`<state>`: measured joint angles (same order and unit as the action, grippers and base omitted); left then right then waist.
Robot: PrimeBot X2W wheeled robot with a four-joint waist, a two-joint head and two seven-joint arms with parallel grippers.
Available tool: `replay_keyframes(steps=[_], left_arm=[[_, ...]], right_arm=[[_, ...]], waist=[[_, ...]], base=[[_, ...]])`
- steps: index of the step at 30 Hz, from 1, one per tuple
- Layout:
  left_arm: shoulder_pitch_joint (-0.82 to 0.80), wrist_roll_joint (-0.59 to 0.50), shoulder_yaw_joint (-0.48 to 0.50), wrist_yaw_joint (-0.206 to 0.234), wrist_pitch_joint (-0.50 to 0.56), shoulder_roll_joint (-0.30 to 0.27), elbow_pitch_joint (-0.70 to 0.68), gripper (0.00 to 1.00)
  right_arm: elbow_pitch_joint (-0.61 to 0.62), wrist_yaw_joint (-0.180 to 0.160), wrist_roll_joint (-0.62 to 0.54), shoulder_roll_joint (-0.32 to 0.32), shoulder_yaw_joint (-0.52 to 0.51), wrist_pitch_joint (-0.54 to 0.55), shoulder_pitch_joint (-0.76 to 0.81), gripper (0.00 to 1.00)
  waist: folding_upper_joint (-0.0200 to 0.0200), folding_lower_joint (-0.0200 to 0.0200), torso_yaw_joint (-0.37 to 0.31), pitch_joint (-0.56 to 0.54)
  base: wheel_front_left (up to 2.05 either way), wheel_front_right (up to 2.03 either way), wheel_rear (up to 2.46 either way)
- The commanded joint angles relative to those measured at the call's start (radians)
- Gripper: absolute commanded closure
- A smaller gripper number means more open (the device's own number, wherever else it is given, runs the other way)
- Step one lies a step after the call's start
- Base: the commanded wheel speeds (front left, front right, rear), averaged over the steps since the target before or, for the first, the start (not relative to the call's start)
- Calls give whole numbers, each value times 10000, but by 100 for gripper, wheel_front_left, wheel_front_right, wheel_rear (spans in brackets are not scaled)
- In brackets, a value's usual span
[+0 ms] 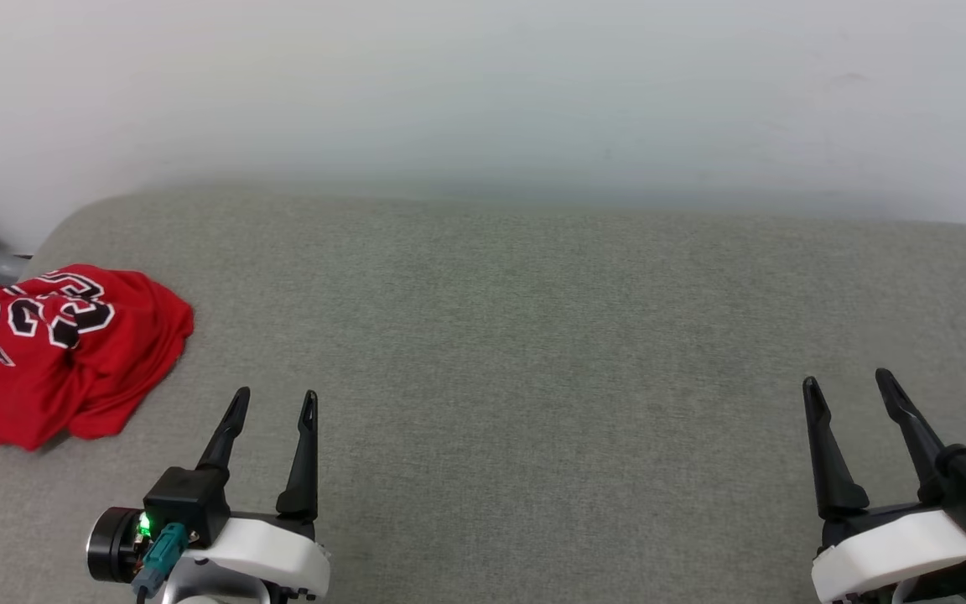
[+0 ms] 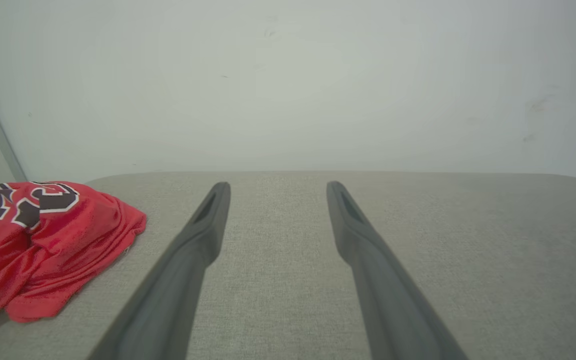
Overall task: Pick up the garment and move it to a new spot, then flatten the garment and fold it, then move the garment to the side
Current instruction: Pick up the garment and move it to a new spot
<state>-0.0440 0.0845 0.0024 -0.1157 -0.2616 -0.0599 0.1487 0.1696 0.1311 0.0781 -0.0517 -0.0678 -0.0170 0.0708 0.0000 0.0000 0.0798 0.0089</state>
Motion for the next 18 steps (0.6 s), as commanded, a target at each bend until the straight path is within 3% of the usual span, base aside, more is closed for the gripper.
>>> replay_keyframes(steps=[1,18], left_arm=[[-77,-3,31,-10,-49,-18,28,0],[-19,186,540,110,-39,13,146,0]], right_arm=[[24,-5,-23,24,34,-17,-17,0],[176,-7,-355,23,676,203,-240,0]], waist=[[0,0,271,33],[0,0,2918,77]], base=[[0,0,0],[0,0,0]])
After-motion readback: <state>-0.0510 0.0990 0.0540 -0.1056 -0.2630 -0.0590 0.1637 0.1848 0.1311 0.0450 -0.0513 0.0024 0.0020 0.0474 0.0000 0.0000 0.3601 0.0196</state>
